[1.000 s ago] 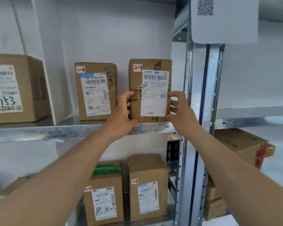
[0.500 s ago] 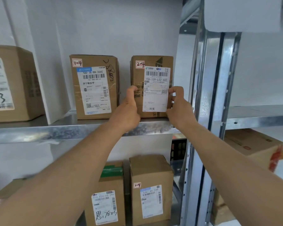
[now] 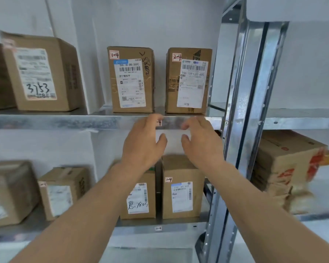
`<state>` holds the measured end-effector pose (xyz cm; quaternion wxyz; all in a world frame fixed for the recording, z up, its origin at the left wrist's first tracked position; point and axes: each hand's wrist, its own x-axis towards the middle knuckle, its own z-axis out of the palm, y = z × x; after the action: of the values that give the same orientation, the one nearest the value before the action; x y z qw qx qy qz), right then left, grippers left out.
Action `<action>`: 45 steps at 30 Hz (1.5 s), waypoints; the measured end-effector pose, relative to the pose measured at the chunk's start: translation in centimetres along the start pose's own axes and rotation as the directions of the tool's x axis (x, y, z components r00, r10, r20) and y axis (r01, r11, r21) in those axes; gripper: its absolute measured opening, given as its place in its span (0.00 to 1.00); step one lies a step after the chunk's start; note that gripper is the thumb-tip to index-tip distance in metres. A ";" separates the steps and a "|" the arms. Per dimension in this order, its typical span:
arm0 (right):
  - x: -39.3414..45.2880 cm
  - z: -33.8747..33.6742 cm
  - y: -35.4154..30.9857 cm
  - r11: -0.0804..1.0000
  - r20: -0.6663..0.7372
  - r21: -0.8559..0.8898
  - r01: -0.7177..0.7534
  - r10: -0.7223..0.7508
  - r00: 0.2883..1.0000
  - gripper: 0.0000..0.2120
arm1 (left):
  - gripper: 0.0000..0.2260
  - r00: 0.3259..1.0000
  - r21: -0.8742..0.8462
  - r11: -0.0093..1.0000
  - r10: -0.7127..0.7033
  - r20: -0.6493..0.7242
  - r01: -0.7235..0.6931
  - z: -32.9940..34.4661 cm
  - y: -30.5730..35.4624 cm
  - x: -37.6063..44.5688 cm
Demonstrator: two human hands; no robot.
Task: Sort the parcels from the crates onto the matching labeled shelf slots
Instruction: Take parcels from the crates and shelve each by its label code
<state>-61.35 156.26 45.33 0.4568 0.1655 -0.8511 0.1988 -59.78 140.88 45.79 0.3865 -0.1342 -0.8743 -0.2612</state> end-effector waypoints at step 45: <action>-23.9 27.4 -73.4 0.619 0.400 0.676 0.401 -0.764 0.506 0.26 | 0.34 0.426 0.515 0.144 -0.764 -0.485 0.845 -45.8 -43.8 -44.4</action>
<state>-34.19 81.70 25.07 0.1065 0.6245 -0.7557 0.1662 -21.66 77.52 23.04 0.2503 0.5254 -0.8094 -0.0788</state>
